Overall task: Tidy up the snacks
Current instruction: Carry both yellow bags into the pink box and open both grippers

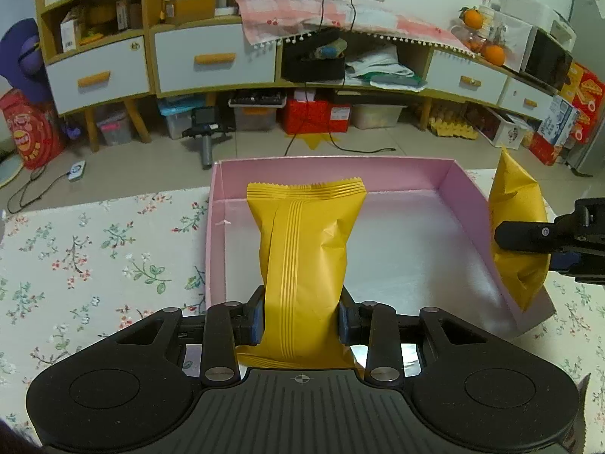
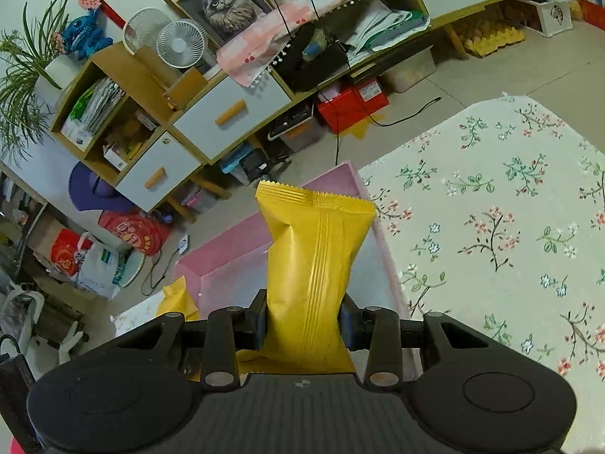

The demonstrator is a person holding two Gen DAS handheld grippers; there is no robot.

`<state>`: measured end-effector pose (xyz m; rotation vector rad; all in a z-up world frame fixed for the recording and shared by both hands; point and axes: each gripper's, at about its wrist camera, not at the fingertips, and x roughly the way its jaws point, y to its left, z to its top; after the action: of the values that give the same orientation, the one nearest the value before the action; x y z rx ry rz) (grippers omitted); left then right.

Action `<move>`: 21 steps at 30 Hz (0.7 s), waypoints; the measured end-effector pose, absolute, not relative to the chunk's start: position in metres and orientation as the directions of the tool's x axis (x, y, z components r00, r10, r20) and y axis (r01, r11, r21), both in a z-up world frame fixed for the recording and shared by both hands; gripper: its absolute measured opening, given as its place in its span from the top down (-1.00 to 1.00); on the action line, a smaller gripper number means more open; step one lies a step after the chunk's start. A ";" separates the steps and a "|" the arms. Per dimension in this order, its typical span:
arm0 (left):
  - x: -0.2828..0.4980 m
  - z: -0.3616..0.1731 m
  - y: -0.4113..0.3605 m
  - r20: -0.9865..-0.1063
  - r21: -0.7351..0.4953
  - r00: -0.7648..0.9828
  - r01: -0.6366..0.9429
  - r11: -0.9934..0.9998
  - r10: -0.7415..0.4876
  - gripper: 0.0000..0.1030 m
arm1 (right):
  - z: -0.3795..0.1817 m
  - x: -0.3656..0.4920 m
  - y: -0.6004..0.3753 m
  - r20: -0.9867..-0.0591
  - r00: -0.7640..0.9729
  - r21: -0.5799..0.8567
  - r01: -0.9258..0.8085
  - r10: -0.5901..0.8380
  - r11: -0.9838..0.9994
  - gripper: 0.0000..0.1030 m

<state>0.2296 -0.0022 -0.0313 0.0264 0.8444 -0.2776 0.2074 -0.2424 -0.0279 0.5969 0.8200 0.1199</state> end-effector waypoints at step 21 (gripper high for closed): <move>0.209 -0.012 0.002 -0.721 -0.098 0.638 0.293 0.951 -0.271 -0.61 | -0.017 0.197 -0.242 -0.672 0.688 0.486 0.130 0.274 0.864 -0.11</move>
<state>0.2086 0.0016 -0.0123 0.0291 0.8176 -0.3221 0.1968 -0.2421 -0.0173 0.5355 0.8180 0.0852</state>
